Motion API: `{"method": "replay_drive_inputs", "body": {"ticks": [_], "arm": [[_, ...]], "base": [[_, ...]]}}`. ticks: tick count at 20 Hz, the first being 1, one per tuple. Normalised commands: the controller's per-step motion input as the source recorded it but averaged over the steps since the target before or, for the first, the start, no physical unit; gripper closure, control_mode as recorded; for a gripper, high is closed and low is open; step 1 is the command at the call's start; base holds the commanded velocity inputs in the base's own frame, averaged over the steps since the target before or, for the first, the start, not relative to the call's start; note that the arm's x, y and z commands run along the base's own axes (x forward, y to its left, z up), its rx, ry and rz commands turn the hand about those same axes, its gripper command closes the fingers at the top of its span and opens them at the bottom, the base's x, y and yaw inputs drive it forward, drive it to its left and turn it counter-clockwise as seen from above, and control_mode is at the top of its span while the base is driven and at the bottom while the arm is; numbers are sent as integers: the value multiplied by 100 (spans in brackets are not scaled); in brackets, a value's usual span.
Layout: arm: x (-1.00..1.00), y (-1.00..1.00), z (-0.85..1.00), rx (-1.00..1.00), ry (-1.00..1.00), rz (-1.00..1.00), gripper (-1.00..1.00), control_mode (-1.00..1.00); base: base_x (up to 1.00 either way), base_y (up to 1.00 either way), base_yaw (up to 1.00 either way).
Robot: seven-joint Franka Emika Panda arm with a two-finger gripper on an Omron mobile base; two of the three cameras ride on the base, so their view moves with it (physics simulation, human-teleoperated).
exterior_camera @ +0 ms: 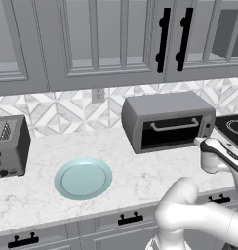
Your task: Pick up the kebab skewer and baguette bread, and place them inside the toaster oven. Close the toaster oven door and start by setting the timer.
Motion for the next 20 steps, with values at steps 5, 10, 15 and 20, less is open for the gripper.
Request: {"method": "replay_drive_inputs", "body": {"ticks": [5,10,15,20], "arm": [[0,0,9,17,0,-7,100,-100],[0,0,19,16,3,-2,100,-100],[0,0,20,16,6,0,100,-100],[0,0,20,16,5,0,100,-100]], "base": [[0,0,0],[0,0,0],[0,0,0],[0,0,0]]}}
